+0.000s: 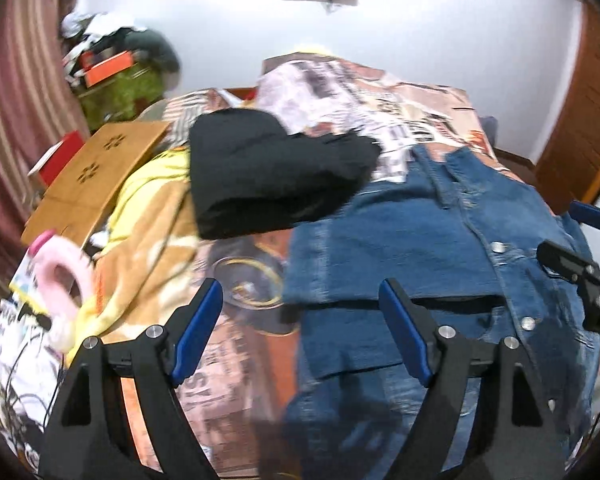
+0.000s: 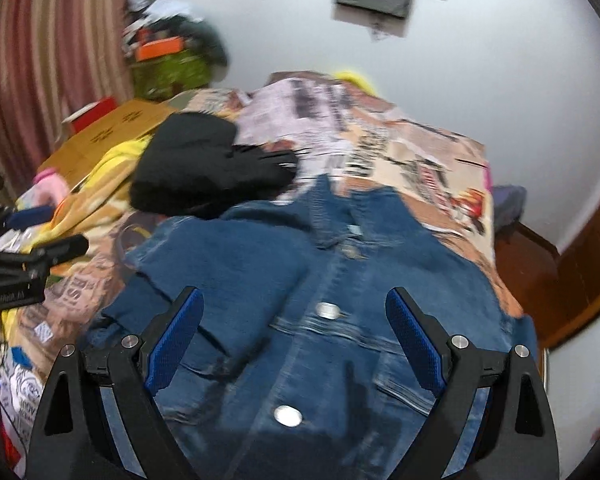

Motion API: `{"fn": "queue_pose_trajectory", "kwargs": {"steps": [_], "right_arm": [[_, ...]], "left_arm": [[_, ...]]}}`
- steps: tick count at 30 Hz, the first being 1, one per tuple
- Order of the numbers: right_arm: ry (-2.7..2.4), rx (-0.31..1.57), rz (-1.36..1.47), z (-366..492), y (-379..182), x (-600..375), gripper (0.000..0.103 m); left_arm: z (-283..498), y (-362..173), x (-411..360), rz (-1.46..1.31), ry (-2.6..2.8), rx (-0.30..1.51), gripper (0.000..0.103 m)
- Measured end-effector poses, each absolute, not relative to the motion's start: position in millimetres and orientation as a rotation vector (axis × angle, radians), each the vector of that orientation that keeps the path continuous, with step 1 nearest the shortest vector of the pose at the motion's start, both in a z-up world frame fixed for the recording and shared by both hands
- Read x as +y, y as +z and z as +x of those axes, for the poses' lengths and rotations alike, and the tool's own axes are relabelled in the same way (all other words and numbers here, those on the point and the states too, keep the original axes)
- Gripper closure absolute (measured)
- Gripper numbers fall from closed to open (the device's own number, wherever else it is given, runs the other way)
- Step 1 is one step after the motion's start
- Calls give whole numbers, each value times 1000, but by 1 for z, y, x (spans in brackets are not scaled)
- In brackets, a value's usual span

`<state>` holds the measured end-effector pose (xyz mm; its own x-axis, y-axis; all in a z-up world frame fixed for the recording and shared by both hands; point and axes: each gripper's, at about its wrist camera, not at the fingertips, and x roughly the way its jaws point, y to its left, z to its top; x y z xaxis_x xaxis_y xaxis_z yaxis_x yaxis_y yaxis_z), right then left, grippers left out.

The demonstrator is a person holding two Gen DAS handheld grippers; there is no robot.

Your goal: Fold large clothes

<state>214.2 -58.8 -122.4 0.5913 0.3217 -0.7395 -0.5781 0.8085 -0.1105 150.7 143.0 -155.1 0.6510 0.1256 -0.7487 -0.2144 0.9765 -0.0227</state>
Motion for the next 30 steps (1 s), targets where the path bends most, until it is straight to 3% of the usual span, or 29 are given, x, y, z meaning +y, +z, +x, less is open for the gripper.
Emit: {"fn": "queue_pose_trajectory", "kwargs": {"steps": [21,24,27,29,30], "right_arm": [[743,1024,-720,233,-221,74,15],[740,1002,-767,230,-227,79,25],[731,973,-797,230,-227,80,50],[735,961,-790,229,-223,77,80],[730,955,-786,229,-221,76,86]], "left_arm": [[134,-192,194,-203,267,896,23],[134,-197,196,-217,268,907,23],[134,-200,197,-225,270,914,23],[135,-201,195,-228,267,917,23],[135,-201,194,-227,266,919,23]]}}
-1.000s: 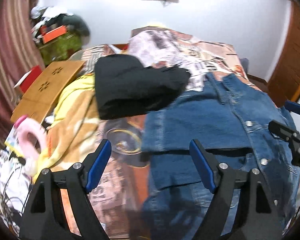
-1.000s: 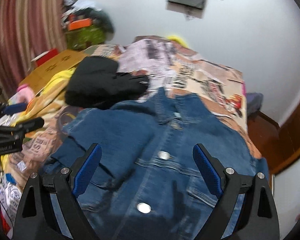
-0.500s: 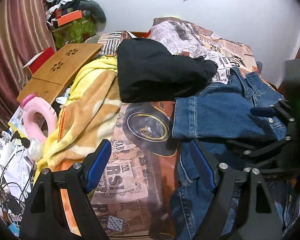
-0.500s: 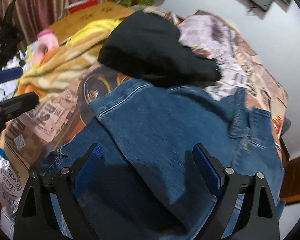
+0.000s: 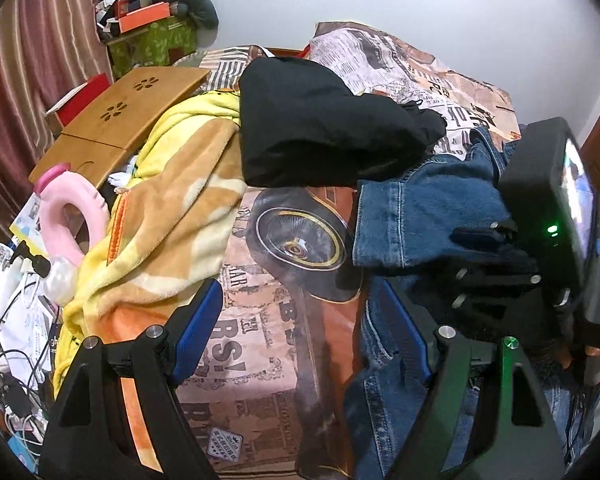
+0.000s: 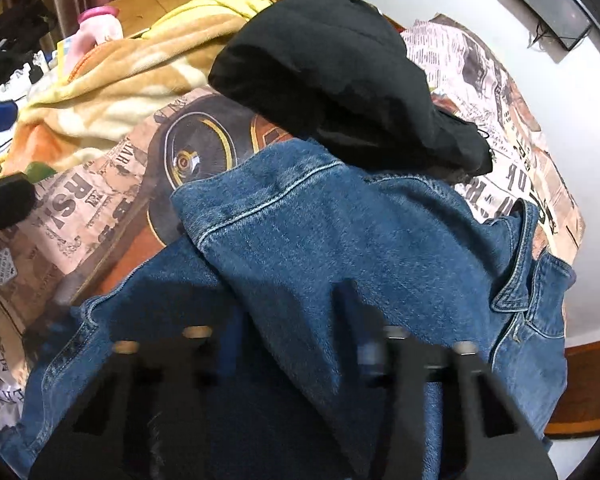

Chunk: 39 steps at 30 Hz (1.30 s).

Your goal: Fold large clothes

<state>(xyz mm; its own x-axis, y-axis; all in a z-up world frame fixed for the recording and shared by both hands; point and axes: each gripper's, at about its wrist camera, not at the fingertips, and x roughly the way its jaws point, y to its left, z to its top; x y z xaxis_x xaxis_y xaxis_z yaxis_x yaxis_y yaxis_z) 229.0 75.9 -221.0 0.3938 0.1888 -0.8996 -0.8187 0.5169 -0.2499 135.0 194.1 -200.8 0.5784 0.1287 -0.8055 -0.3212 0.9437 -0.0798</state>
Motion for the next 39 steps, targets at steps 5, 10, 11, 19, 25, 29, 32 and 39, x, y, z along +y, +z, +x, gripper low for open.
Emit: {"fn": "queue_pose_trajectory", "kwargs": {"steps": [5,10,11,19,25,29,32,39], "right_arm": [[721,901,-656,230,-192,45,97],[666,830,-519,231,-153,6,97],[657,823,-490,234,-147,-3,98],[518,819,-232,249,-113,-87,98],[443,932,-21,259,-135,-148,98],[425,1008,128,262,-158,-178,98],[416,1036,191,258,-171,-191,97],[386,995,-27,242,-163,-183,82]], "left_arm": [[140,-203,189,-214,258,932,23],[148,-204,181,-211,242,936,23],[149,-204,179,-209,237,936,23],[162,-206,156,-175,184,956,23],[176,-232,141,-163,141,1033,23],[180,-255,135,-159,132,1099,23],[179,-264,136,-193,123,1104,22],[177,-266,140,-205,138,1117,20]]}}
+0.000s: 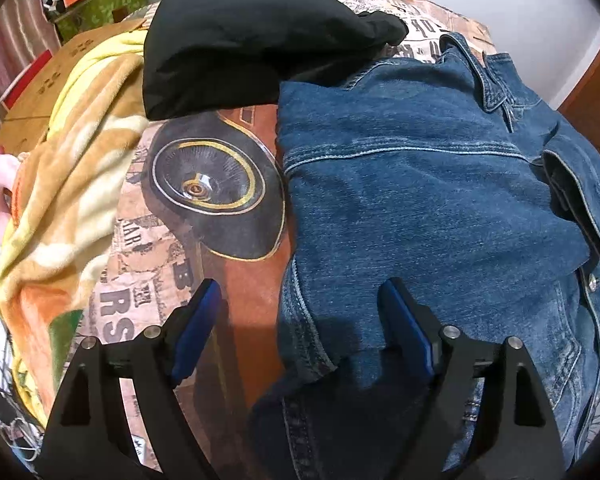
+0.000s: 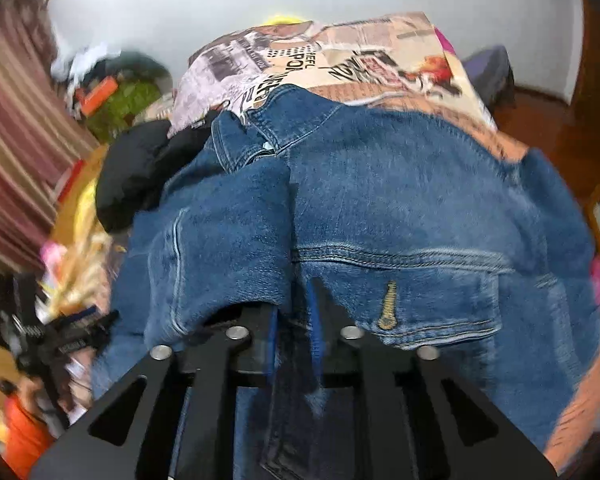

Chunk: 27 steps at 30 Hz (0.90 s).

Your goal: Fold large clothes

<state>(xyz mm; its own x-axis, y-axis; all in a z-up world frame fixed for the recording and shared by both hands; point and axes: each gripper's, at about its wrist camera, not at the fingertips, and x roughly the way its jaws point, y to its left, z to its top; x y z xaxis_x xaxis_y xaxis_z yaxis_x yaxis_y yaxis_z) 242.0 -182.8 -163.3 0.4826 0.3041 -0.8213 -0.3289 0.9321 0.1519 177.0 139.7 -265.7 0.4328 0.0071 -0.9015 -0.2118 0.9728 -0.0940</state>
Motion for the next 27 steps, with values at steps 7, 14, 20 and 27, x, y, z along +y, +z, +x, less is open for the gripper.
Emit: {"fn": "queue_pose_trajectory", "kwargs": {"steps": [7,14,20,27], "right_arm": [[375,873,-383,208,-141,-166,66],[552,833,-357,204,-119,-131,51],[567,892,-465,213,-150,-85,50],[495,990,-513,226,-189,-79,50]], "left_arm": [[175,-241,120,-81,137,1078,21],[170,-207,98,-50,91,992,21],[163,-191,90,-64,64,946,21],[154,-192,94,-43,81,950,21]]}}
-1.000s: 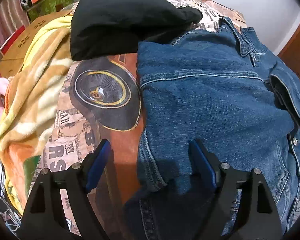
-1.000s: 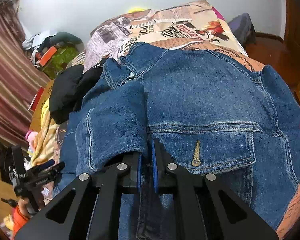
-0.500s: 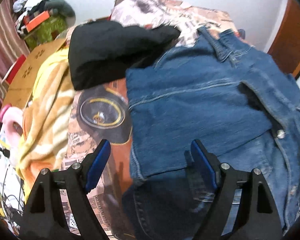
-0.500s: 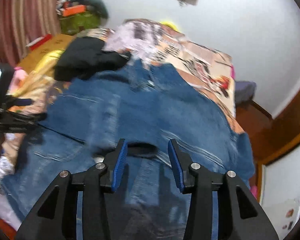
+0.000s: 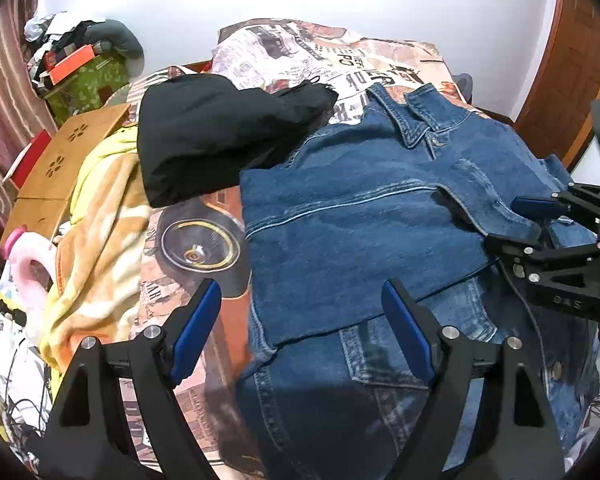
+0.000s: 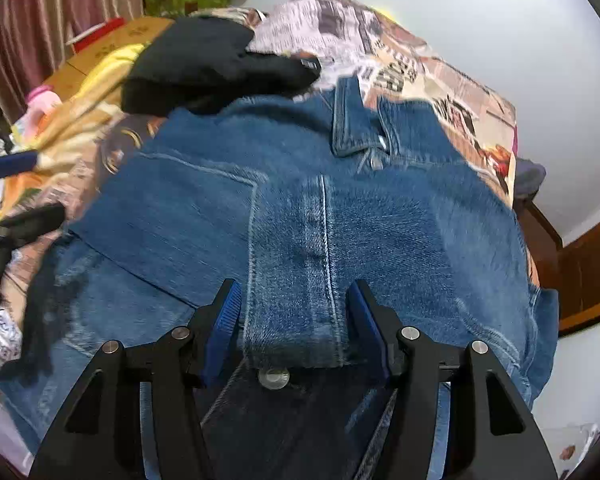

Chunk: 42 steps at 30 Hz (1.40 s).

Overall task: Fold large clothes
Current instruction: 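Grasp the other denim sleeve cuff with the right gripper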

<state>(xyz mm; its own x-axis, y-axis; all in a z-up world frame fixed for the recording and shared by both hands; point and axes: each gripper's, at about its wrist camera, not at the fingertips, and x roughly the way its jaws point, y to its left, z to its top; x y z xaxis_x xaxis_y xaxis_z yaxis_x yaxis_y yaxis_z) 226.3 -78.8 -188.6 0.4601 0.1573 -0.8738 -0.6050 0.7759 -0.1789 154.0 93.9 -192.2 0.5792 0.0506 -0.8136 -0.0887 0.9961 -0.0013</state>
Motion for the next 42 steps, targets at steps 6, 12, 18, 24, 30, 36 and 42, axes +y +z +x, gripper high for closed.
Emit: {"fn": "queue_pose_trajectory", "kwargs": {"steps": [6,12,18,24,30,36,42], "right_arm": [[539,964,-569,223,-199,-74,32],[512,947,-547,227,-192,-78,53],[546,945,-457,227,-171,-103,82],[467,855,-267,233,-130,-146,88],[378,807,-91,248,-102,-193,98],[256,819,26,259,-104,-240,99],[161,856,60,254,-122,-275,99]], "left_arm": [[155,-200,94,-49,88,968,21],[158,-197,87,-30,83,953,21],[162,-189,78,-12,68,933,21],[168,-185,66,7,49,921,21],[174,-178,54,25,26,908,21],[177,-178,48,32,19,909,21],[178,-182,43,49,15,925,21]]}}
